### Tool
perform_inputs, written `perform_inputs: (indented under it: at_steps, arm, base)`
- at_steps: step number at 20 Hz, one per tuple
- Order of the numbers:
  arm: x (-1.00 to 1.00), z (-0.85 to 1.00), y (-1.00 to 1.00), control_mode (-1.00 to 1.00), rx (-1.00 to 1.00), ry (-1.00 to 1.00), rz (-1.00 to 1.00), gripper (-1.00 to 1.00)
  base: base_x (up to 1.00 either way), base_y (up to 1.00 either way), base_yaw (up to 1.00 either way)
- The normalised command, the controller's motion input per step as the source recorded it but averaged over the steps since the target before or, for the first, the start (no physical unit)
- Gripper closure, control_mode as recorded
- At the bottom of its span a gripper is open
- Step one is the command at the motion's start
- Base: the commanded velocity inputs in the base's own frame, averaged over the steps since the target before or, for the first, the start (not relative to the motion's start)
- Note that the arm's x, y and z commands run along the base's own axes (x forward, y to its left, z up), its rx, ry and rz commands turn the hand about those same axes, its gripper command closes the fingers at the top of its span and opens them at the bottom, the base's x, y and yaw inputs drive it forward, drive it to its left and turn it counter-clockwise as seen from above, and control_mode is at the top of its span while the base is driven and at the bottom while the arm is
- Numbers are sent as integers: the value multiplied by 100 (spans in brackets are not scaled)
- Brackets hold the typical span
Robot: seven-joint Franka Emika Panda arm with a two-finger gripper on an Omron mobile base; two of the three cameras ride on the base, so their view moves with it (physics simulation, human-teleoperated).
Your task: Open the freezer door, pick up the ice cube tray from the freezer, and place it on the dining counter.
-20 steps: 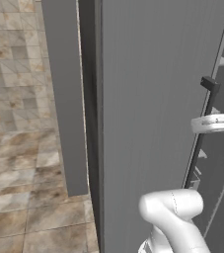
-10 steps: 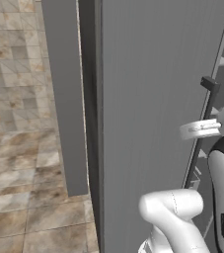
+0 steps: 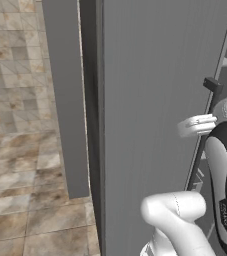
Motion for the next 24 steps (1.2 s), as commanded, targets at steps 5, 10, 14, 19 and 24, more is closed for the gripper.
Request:
perform_inputs:
  at_steps: [5,10,14,19,24]
  arm:
    - [5,-8,0,100,0,0,0,-100]
    - [0,0,0,100,0,0,0,-100]
    - [0,0,0,100,0,0,0,-100]
    - [0,0,0,100,0,0,0,-100]
    - [0,0,0,100,0,0,0,-100]
  base:
    - [0,0,0]
    - [-33,-50,0]
    - [-8,-85,0]
    - [5,-73,0]
    - [38,-35,0]
